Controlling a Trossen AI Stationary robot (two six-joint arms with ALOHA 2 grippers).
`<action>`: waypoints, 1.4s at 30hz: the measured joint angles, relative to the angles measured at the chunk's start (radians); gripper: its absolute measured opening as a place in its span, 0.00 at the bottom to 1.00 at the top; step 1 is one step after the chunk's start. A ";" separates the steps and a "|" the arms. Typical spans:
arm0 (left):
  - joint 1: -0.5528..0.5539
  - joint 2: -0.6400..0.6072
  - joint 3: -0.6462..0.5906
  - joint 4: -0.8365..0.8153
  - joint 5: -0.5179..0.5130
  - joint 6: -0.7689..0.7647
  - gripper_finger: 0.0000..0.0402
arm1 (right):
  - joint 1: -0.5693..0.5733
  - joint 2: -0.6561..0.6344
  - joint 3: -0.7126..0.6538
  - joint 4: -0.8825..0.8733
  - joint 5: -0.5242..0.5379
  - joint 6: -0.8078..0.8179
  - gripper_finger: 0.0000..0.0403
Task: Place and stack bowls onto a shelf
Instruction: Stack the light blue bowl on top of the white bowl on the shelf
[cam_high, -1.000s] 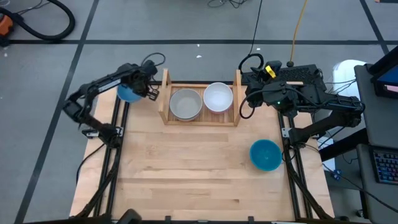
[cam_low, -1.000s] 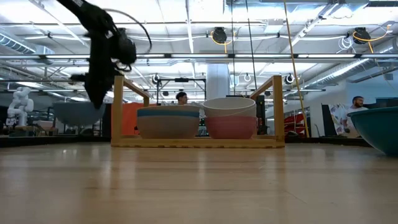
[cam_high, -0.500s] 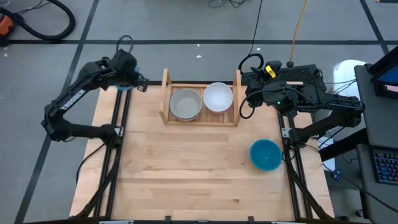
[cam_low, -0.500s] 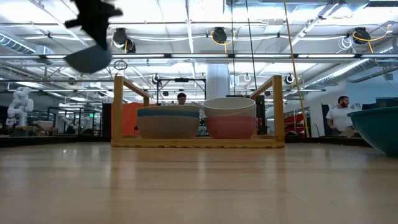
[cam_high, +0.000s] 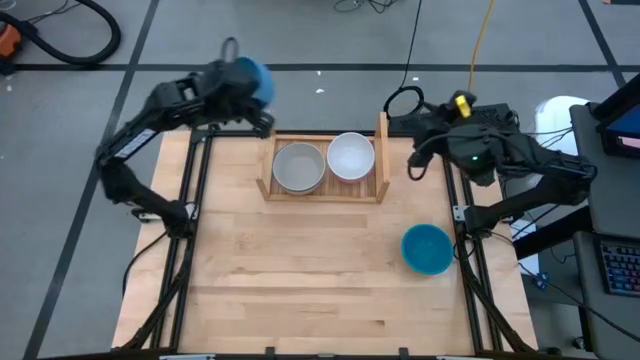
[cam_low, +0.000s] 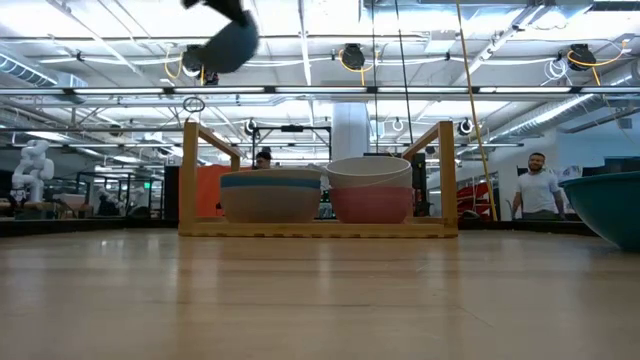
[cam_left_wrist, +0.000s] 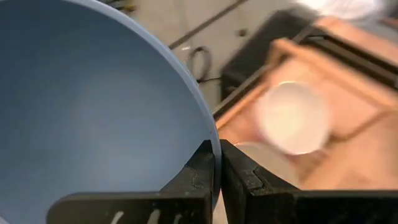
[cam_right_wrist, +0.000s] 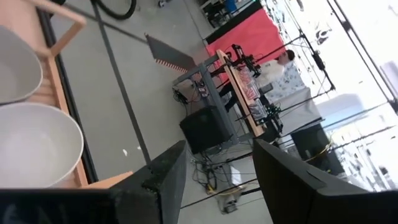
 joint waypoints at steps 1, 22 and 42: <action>-0.011 0.030 0.023 0.019 0.033 0.010 0.03 | 0.000 -0.010 0.000 0.000 0.000 0.010 0.44; -0.201 0.444 0.175 0.193 0.213 0.173 0.03 | 0.000 -0.132 0.000 -0.072 -0.005 0.168 0.44; -0.251 0.637 0.175 0.243 0.287 0.174 0.03 | 0.000 -0.131 0.000 -0.076 -0.008 0.168 0.44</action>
